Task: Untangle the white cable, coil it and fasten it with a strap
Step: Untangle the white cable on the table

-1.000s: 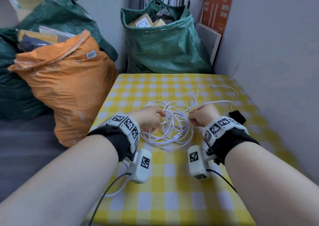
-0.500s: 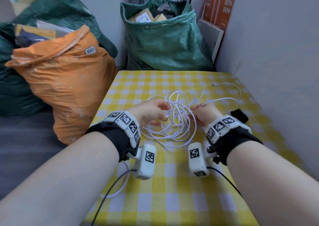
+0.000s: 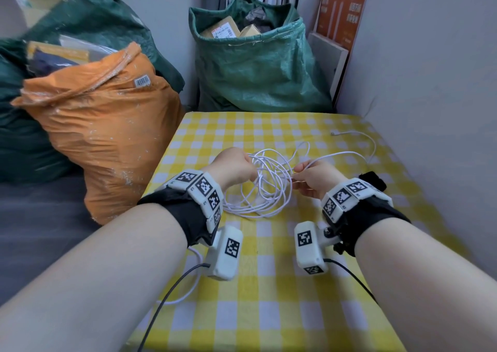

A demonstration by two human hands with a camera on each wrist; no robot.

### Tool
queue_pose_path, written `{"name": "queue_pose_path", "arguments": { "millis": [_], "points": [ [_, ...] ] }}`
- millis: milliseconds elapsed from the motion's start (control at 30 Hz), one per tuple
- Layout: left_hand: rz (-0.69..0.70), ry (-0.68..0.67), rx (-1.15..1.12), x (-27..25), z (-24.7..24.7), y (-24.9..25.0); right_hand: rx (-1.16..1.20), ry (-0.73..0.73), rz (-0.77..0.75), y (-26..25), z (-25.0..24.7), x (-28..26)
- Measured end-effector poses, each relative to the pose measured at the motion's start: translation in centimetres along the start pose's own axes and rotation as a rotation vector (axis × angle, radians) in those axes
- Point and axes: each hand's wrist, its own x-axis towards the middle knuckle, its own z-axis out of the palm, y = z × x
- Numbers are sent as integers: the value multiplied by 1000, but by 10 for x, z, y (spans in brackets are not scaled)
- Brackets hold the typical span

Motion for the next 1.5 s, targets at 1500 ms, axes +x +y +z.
{"name": "queue_pose_path", "arguments": {
  "millis": [1500],
  "points": [
    [475, 220, 303, -43, -55, 22, -704, 8, -721, -54, 30, -62]
  ]
}}
